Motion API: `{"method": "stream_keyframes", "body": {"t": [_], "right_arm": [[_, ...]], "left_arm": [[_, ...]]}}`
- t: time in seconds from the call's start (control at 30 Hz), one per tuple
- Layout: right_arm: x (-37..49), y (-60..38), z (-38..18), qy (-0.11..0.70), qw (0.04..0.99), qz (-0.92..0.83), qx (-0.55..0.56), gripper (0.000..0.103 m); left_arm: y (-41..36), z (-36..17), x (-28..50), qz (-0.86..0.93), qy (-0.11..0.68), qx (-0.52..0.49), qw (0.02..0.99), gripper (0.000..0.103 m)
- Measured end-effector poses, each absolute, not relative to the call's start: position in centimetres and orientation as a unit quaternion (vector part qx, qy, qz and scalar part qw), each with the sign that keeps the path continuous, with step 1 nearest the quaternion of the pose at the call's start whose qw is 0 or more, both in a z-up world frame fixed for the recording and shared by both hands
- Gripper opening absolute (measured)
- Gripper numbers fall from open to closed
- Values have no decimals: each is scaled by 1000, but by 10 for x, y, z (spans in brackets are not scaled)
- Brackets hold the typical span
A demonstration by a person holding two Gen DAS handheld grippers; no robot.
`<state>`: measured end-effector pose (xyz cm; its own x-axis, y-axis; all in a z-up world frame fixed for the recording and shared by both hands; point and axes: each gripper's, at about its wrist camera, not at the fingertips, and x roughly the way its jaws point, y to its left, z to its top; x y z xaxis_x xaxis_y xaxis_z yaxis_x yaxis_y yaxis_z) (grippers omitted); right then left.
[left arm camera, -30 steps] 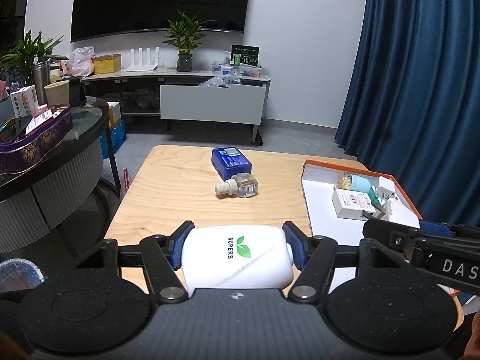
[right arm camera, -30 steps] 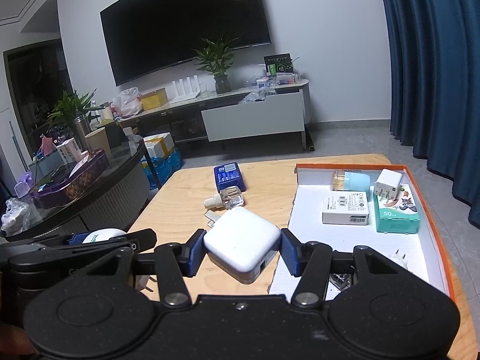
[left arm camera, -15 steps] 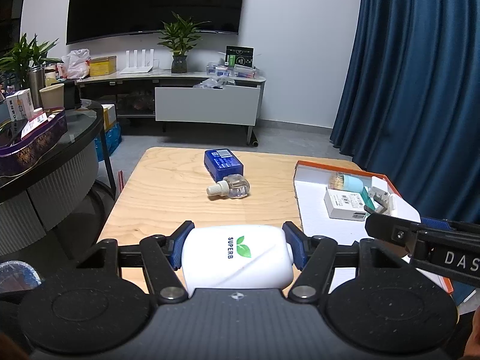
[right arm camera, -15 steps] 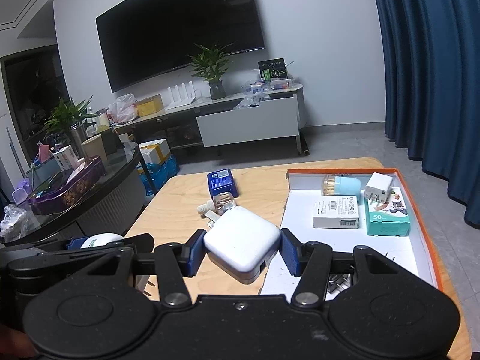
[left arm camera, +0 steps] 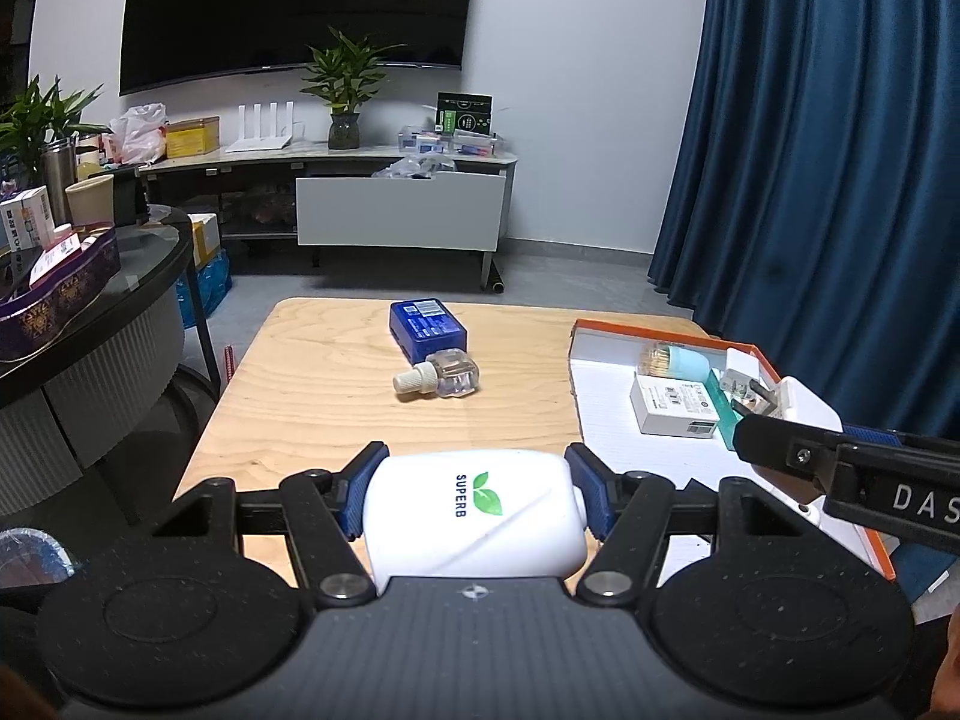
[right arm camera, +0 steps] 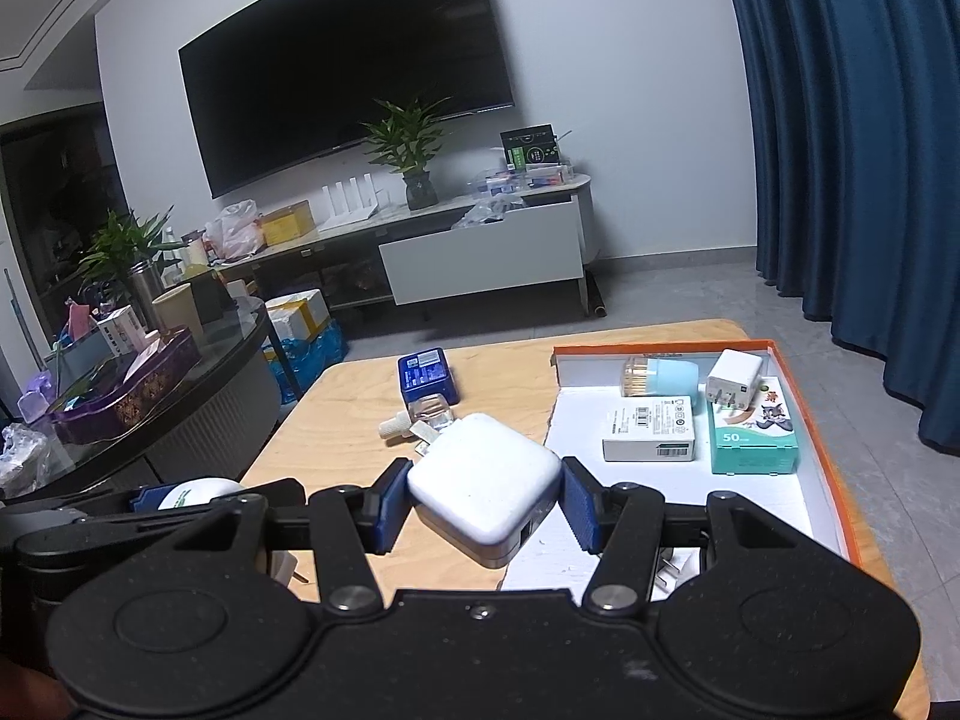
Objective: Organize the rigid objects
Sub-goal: 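Move both held items over the tray beside the boxes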
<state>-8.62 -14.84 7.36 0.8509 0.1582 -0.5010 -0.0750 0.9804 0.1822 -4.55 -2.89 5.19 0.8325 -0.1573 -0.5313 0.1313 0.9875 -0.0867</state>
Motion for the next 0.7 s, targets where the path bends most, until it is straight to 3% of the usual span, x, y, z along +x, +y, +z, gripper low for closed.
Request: {"method": "stream_keyframes", "body": {"t": [0.7], "right_arm": [[-91, -166, 76, 259, 961, 42, 89, 64]], "left_arm": [[-44, 53, -44, -94, 277, -15, 956, 65]]}}
